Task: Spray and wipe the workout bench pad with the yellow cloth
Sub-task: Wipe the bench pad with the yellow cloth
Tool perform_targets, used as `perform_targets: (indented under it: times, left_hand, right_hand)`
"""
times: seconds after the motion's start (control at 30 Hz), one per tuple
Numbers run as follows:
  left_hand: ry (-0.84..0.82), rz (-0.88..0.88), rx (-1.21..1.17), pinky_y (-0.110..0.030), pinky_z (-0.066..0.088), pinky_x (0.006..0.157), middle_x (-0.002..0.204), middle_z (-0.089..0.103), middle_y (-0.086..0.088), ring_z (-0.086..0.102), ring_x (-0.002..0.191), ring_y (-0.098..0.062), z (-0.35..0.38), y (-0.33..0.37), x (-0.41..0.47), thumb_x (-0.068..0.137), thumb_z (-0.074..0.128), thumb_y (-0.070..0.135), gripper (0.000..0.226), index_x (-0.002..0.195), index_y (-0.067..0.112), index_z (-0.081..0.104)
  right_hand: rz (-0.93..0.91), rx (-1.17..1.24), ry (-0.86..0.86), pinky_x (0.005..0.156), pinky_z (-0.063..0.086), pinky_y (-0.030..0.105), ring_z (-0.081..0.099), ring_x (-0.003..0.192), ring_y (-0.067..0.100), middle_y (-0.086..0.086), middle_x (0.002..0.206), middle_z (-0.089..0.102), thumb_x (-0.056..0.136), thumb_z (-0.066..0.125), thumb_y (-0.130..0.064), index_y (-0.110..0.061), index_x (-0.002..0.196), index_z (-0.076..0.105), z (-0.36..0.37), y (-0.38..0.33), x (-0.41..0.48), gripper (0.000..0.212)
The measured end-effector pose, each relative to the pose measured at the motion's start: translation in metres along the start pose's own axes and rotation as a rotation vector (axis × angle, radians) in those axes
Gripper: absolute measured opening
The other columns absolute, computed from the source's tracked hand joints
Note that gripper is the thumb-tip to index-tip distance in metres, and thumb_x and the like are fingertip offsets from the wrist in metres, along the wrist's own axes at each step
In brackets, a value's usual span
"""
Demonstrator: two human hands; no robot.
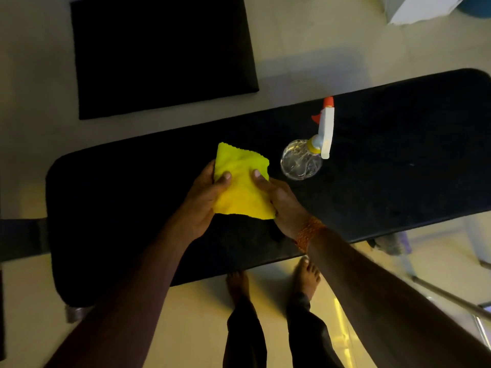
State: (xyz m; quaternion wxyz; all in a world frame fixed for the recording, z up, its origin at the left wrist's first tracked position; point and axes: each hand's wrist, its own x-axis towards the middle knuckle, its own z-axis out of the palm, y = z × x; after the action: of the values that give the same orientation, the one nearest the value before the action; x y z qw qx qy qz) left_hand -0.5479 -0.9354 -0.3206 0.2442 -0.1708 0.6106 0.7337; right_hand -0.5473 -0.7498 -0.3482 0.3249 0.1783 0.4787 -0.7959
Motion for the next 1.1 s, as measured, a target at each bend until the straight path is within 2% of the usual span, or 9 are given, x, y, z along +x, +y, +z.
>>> perform_targets:
  times: [0.17, 0.3, 0.37, 0.47, 0.67, 0.83, 0.93, 1.03, 1.1]
  left_hand:
    - [0.288, 0.155, 0.580, -0.041, 0.048, 0.104, 0.140, 0.058, -0.009, 0.058, 0.124, -0.026, 0.001, -0.006, -0.004, 0.094, 0.062, 0.029, 0.063, 0.151, 0.017, 0.041]
    - [0.425, 0.076, 0.952, -0.047, 0.050, 0.098, 0.155, 0.046, -0.012, 0.057, 0.128, -0.038, 0.018, -0.022, 0.000, 0.097, 0.064, 0.025, 0.077, 0.161, 0.024, 0.020]
    - [0.470, 0.095, 1.084, -0.047, 0.056, 0.090, 0.159, 0.036, -0.008, 0.056, 0.129, -0.034, 0.024, -0.031, -0.006, 0.095, 0.067, 0.027, 0.085, 0.161, 0.029, 0.015]
    - [0.425, 0.102, 1.329, -0.046, 0.055, 0.090, 0.161, 0.024, -0.004, 0.042, 0.135, -0.029, 0.023, -0.039, -0.009, 0.092, 0.069, 0.032, 0.075, 0.155, 0.034, 0.029]
    - [0.338, 0.123, 1.495, -0.047, 0.036, 0.110, 0.165, 0.020, -0.007, 0.026, 0.146, -0.030, 0.036, -0.027, -0.001, 0.092, 0.065, 0.047, 0.073, 0.154, 0.025, 0.032]
    - [0.153, 0.171, 1.520, -0.050, 0.032, 0.117, 0.166, 0.019, -0.006, 0.020, 0.152, -0.027, 0.068, -0.009, 0.021, 0.092, 0.065, 0.049, 0.084, 0.159, 0.024, 0.020]
    - [0.109, 0.162, 1.540, -0.050, 0.028, 0.120, 0.168, 0.016, -0.006, 0.017, 0.154, -0.027, 0.086, -0.006, 0.035, 0.092, 0.065, 0.051, 0.088, 0.160, 0.024, 0.016]
    - [0.119, 0.115, 1.544, -0.050, 0.024, 0.121, 0.168, 0.017, -0.008, 0.016, 0.155, -0.029, 0.098, -0.005, 0.048, 0.090, 0.067, 0.052, 0.091, 0.160, 0.024, 0.016]
    - [0.137, 0.064, 1.543, -0.050, 0.022, 0.121, 0.167, 0.018, -0.008, 0.016, 0.154, -0.029, 0.103, -0.006, 0.054, 0.088, 0.070, 0.051, 0.093, 0.160, 0.023, 0.018]
  right_hand:
    - [-0.394, -0.611, 0.385, 0.082, 0.054, 0.038, 0.060, 0.092, 0.013, 0.007, 0.104, 0.065, 0.092, 0.066, -0.017, -0.004, 0.120, 0.056, 0.004, 0.002, 0.004, 0.033]
    - [-0.350, -0.983, 0.437, 0.098, 0.051, 0.032, 0.055, 0.119, 0.013, 0.010, 0.153, 0.047, 0.091, 0.060, 0.001, -0.020, 0.154, 0.035, 0.007, 0.006, 0.006, 0.070]
    - [-0.374, -1.161, 0.419, 0.097, 0.056, 0.035, 0.056, 0.122, 0.020, 0.011, 0.158, 0.036, 0.093, 0.057, 0.003, -0.020, 0.157, 0.034, 0.006, 0.017, 0.002, 0.071]
    - [-0.353, -1.311, 0.425, 0.108, 0.047, 0.039, 0.042, 0.140, 0.033, 0.015, 0.157, 0.037, 0.095, 0.056, 0.002, -0.012, 0.153, 0.042, 0.000, 0.027, -0.004, 0.062]
    - [-0.330, -1.210, 0.523, 0.108, 0.049, 0.041, 0.048, 0.133, 0.027, 0.008, 0.149, 0.047, 0.094, 0.063, -0.011, -0.013, 0.148, 0.048, -0.015, 0.014, -0.026, 0.056]
    - [-0.427, -0.984, 0.701, 0.088, 0.056, 0.049, 0.056, 0.109, 0.022, 0.003, 0.121, 0.051, 0.088, 0.074, -0.018, -0.013, 0.124, 0.056, -0.033, -0.003, -0.044, 0.040]
    - [-0.468, -0.875, 0.792, 0.093, 0.055, 0.046, 0.051, 0.115, 0.019, -0.005, 0.123, 0.046, 0.078, 0.084, -0.032, -0.018, 0.126, 0.049, -0.045, -0.025, -0.038, 0.061]
    - [-0.400, -0.716, 0.636, 0.100, 0.055, 0.042, 0.054, 0.124, 0.013, -0.010, 0.133, 0.052, 0.069, 0.088, -0.045, -0.027, 0.140, 0.046, -0.052, -0.065, -0.019, 0.084]
    - [-0.409, -0.647, 0.489, 0.090, 0.062, 0.038, 0.067, 0.107, 0.010, -0.016, 0.113, 0.064, 0.071, 0.089, -0.043, -0.025, 0.134, 0.050, -0.055, -0.088, -0.005, 0.076]
